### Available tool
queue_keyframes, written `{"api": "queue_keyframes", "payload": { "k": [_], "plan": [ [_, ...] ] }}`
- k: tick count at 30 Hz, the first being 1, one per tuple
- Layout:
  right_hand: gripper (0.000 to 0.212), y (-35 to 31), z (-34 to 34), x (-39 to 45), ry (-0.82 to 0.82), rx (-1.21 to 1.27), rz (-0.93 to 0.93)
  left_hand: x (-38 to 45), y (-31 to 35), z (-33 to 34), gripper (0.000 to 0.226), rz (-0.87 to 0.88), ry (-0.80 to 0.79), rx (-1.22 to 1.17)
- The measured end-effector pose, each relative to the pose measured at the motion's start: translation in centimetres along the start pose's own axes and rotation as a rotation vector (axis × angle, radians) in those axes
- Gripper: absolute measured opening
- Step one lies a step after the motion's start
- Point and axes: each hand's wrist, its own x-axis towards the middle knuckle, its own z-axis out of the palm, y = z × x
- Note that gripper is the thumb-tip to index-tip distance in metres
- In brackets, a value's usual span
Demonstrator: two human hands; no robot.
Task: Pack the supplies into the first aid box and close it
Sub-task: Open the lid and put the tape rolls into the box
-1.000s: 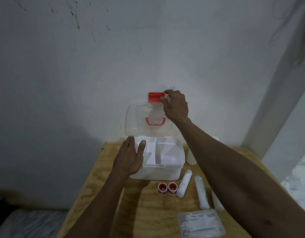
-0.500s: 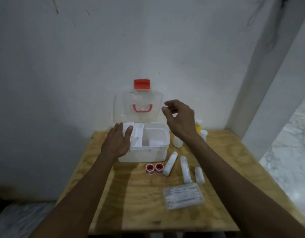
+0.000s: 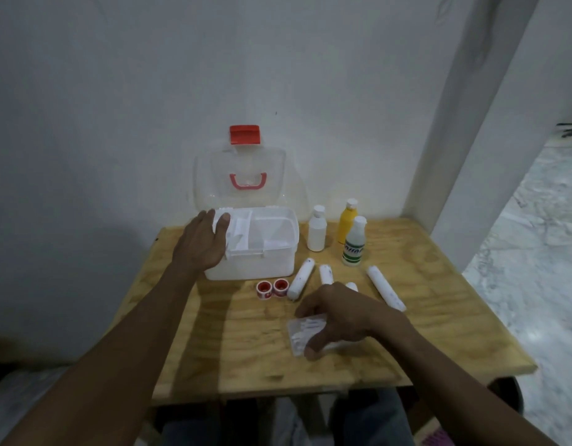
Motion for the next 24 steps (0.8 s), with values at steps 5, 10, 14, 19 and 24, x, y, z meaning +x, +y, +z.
{"api": "queue_keyframes", "payload": {
  "k": [5,10,14,19,24],
  "plan": [
    [0.072,-0.7,0.0,0.3,-0.053,-0.172,0.012,-0.2,0.2,0.2,0.078,0.016,0.012,0.006],
    [0.066,-1.3,-0.9,0.4,0.089,-0.018,-0.024,-0.2,0.0,0.5,0.076,0.006,0.02,0.008],
    [0.071,-3.2,-4.4,1.3,0.413,0.271,-0.056,-0.1,-0.1,0.7,0.08,0.003,0.039,0.003],
    [0.068,-5.8,-8.8,6.9,0.829,0.492,0.031,-0.1,-0.3,0.8,0.073,0.022,0.055,-0.002],
    [0.057,-5.7,-9.1,13.2,0.823,0.412,0.241,-0.2,-0.4,0.8,0.071,0.023,0.054,-0.008]
  ]
}}
